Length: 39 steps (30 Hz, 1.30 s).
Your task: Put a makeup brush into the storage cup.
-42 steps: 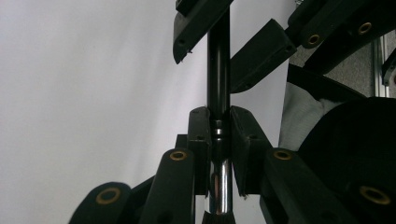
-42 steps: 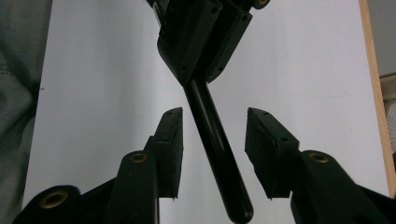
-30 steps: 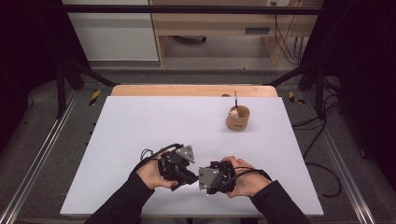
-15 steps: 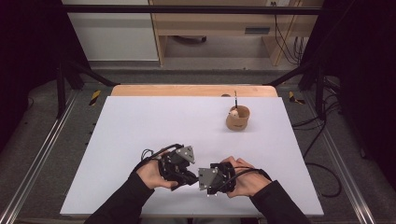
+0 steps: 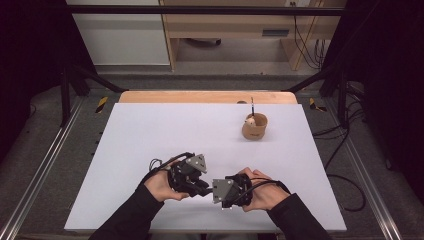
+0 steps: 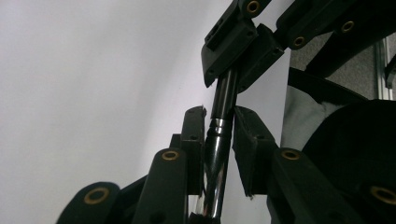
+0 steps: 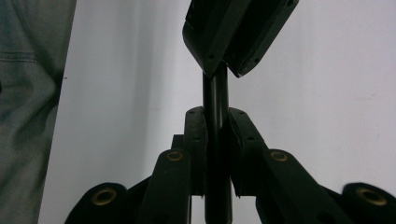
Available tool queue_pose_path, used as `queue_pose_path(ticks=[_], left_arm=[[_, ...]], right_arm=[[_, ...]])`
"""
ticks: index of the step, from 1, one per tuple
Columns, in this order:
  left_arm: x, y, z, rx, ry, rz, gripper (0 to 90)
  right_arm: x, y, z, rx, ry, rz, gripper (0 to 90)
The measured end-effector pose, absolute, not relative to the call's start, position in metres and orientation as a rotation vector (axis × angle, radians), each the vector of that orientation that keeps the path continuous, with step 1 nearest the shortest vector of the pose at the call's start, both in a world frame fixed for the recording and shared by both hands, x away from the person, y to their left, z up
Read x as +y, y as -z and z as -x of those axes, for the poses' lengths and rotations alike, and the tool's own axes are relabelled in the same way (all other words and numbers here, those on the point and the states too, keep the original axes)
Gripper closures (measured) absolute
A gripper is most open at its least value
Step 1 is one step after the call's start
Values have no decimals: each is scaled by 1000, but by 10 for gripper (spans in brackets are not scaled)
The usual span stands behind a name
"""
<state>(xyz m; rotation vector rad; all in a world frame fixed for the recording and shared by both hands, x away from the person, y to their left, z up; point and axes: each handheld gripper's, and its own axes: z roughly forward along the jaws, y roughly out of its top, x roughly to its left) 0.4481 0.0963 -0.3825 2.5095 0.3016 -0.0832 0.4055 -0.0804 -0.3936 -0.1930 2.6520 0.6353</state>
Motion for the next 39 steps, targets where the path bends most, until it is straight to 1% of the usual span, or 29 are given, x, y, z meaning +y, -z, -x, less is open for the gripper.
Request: queue_pose_path(ticks=[4,8,11,14,16,18,25,31,34,39], left_arm=[[100,381,-449,330,43,-2475,683],[109,375,-451,380,-11,-2422,574],[117,371,-454,417,-64,-2387,517],[124,369,-456,454,-127,-2340,437],[129,369,-457,483,-143,-2313,381],[133,370,-457,514,-165,-2293,347],[147,374,-457,587,-205,-2222,261],[160,376,-453,658,-241,-2127,192],[166,379,-452,679,-254,-2089,169],[170,387,-449,711,-268,-2046,163]], right_arm=[[-84,393,-407,2654,-648,143,796],[-90,392,-412,2645,-656,85,796],[-96,390,-415,2635,-664,34,796],[-102,388,-420,2622,-666,2,796],[-107,388,-421,2626,-680,-41,795],[-110,388,-422,2618,-689,-62,796],[-121,389,-425,2593,-721,-145,795],[-132,388,-427,2571,-753,-194,795],[-135,389,-427,2564,-783,-241,795],[-141,389,-427,2541,-833,-297,795]])
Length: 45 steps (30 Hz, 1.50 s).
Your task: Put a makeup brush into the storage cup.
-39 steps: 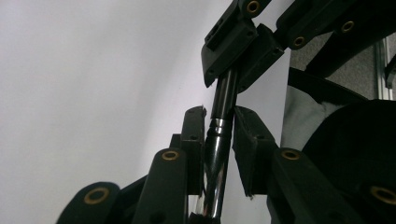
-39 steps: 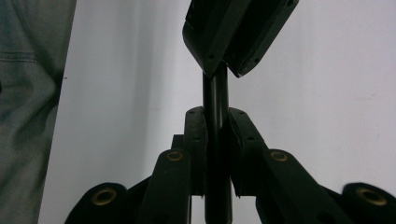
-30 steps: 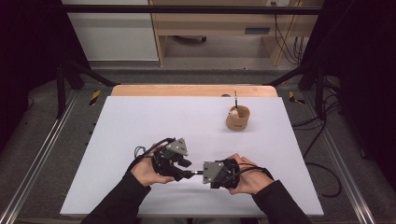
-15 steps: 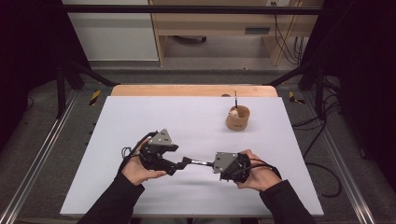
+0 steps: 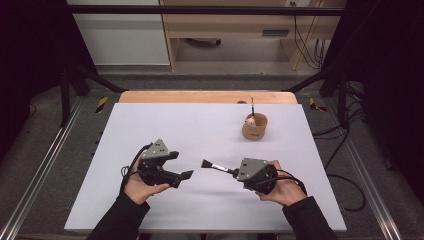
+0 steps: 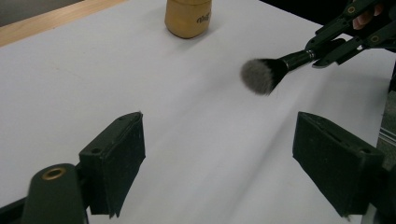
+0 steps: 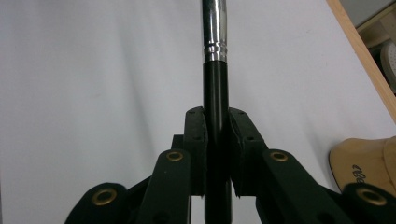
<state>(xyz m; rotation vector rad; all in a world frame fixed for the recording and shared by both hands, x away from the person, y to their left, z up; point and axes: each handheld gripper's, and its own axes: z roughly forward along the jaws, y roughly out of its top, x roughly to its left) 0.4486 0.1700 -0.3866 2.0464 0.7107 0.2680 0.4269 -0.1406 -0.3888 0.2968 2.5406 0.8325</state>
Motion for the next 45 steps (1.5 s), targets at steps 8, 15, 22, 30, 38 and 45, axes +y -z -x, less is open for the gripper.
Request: queue_pose_path(ticks=[8,15,22,30,38,45], left_arm=[[174,396,-441,744,-290,-1963,152],[176,404,-438,775,-304,-1897,152],[177,411,-433,784,-301,-1852,159],[175,415,-429,797,-315,-1817,158],[168,420,-426,795,-297,-1784,160],[162,423,-423,799,-288,-1758,162]], right_arm=[[-150,393,-427,2509,-898,-375,795],[-152,401,-426,2487,-952,-436,795],[-155,408,-424,2458,-1025,-496,795],[-157,416,-424,2415,-1103,-577,795],[-156,421,-422,2383,-1209,-629,794],[-156,424,-422,2355,-1265,-660,794]])
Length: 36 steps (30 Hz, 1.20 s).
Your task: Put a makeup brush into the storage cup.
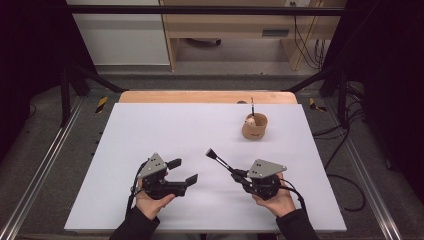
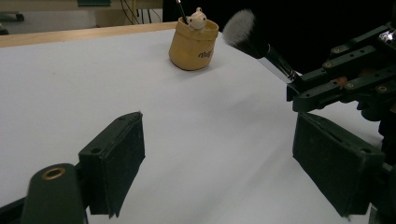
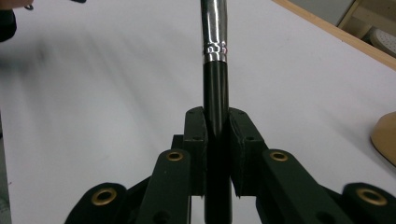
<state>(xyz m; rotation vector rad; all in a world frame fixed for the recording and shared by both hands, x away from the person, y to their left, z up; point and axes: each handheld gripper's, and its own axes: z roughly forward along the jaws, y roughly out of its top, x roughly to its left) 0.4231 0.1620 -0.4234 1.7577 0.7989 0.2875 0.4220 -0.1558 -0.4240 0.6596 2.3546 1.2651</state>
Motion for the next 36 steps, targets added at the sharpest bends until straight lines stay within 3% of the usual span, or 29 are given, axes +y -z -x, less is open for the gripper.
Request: queue_pose_path(ticks=[36], left_arm=[[124,408,-432,790,-166,-1579,187]], right_arm=[[-143,420,-418,2239,-1458,-722,794]])
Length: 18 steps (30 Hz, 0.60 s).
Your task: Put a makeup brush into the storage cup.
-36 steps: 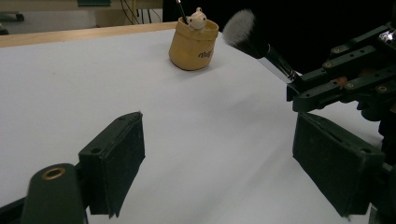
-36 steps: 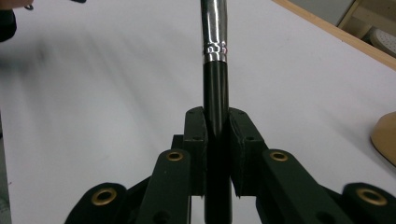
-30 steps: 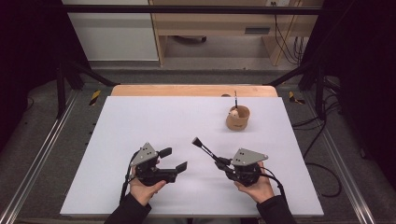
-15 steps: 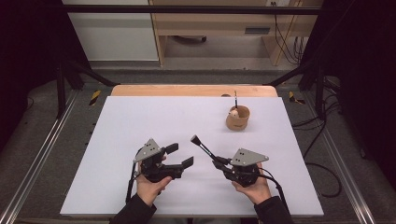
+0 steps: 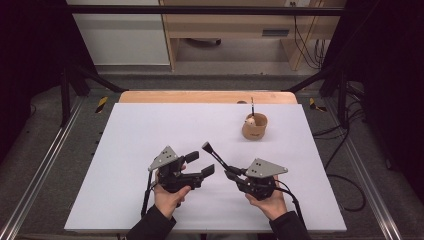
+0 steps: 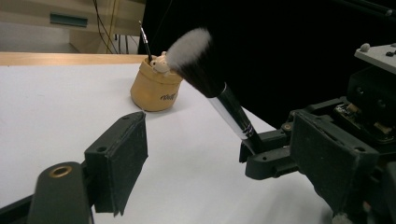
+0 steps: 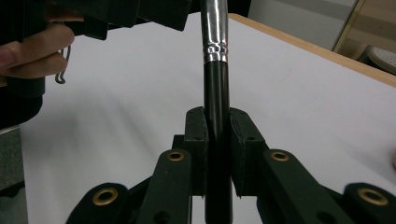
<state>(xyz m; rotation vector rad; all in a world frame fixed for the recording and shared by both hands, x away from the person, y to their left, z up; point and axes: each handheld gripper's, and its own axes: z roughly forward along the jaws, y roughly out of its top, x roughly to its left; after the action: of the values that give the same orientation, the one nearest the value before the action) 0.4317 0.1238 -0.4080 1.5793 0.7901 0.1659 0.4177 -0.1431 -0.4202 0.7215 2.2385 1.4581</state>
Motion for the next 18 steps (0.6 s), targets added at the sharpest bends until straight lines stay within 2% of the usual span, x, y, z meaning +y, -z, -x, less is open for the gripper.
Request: queue_pose_path(ticks=[18], left_arm=[[116,417,-428,806,-133,-1563,298]], right_arm=[[-129,422,-413,2247,-1502,-697,794]])
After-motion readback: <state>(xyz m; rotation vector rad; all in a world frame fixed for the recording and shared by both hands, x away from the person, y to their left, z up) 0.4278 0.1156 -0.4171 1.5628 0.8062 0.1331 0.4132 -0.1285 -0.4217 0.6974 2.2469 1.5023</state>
